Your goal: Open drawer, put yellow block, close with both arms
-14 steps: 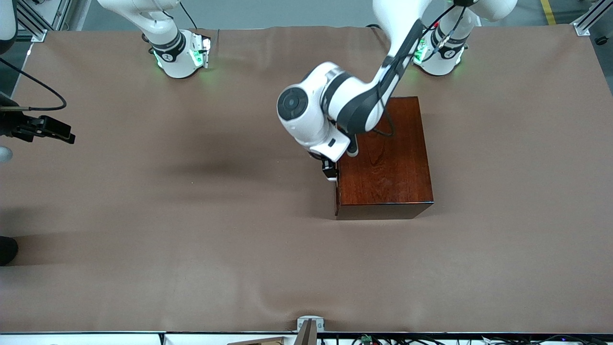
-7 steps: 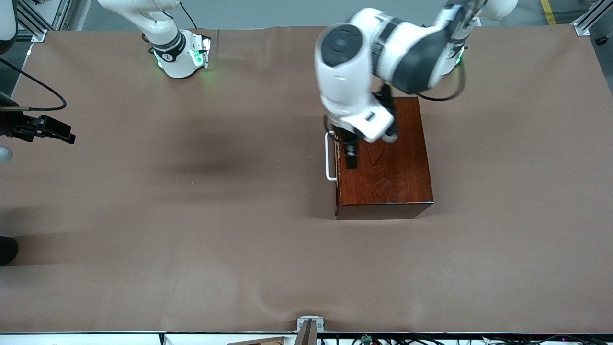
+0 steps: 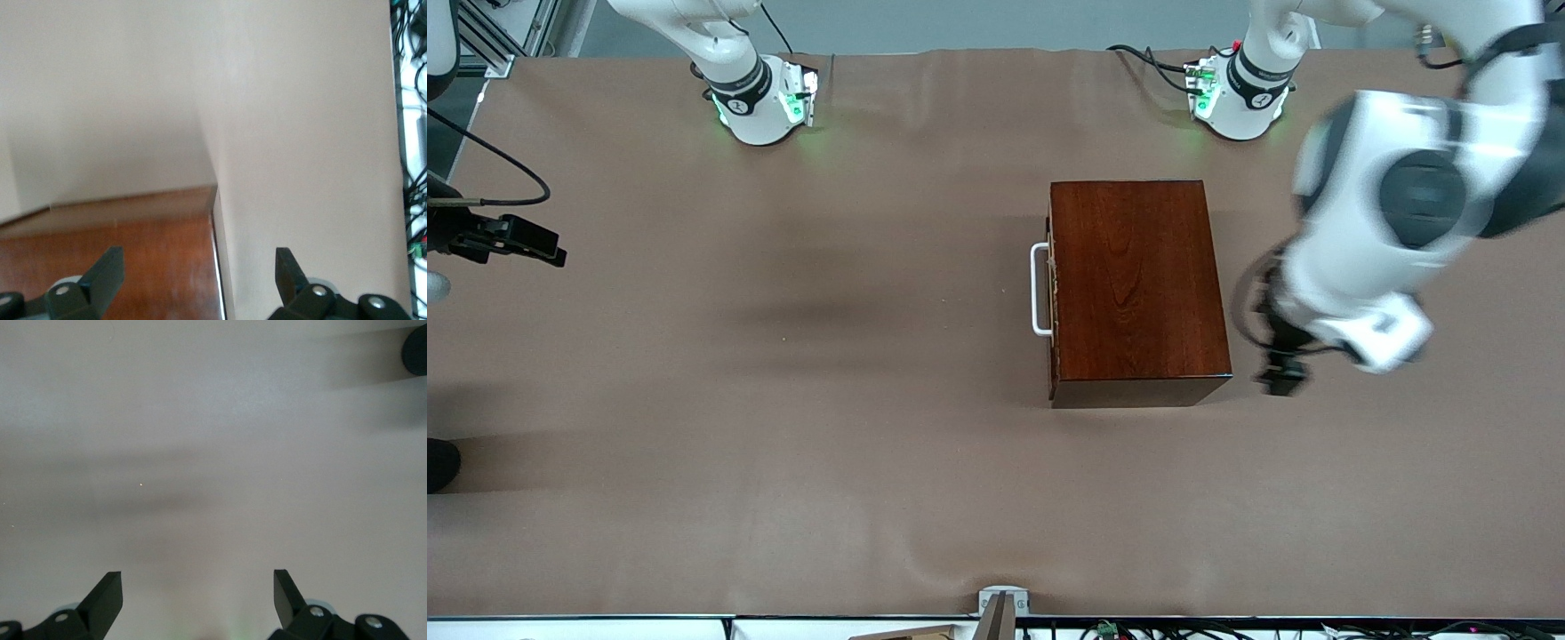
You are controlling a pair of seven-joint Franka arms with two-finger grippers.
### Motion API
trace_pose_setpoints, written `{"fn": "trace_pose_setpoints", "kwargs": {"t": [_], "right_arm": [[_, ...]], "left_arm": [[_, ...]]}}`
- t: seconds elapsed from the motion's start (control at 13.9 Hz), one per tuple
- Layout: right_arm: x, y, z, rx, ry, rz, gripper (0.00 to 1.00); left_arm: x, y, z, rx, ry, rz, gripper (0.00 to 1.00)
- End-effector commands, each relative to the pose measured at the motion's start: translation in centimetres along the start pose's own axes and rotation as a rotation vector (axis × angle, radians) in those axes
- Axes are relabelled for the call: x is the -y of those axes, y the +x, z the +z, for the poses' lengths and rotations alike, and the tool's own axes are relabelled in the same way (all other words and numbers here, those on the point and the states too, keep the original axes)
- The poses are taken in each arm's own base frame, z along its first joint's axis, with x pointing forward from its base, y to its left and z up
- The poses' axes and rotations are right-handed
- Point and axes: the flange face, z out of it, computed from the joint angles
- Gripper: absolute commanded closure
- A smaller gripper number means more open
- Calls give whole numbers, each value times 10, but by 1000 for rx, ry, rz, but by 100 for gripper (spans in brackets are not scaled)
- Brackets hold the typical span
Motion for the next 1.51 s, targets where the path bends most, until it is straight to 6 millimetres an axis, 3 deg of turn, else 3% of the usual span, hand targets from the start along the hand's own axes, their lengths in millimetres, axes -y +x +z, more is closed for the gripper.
{"fn": "trace_pose_setpoints", "kwargs": {"t": [0.0, 0.14, 0.36, 0.5, 0.86, 1.15, 1.44], "right_arm": [[-4, -5, -2, -4, -10, -1, 0], [-4, -5, -2, -4, -10, -1, 0], [-4, -5, -2, -4, -10, -1, 0], [-3, -5, -2, -4, -10, -2, 0], [-3, -5, -3, -7, -10, -2, 0], [-3, -5, -3, -7, -10, -2, 0], [4, -5, -4, -9, -11, -10, 0]], "left_arm": [[19, 76, -14, 52, -3, 85, 0], [25, 101, -20, 54, -12, 161, 0], [42, 113, -42, 59, -18, 285, 0], [59, 137, -62, 61, -44, 366, 0], [101, 162, -93, 70, -81, 595, 0], [125, 156, -101, 64, -95, 856, 0], [130, 140, -104, 71, -82, 1094, 0]]}}
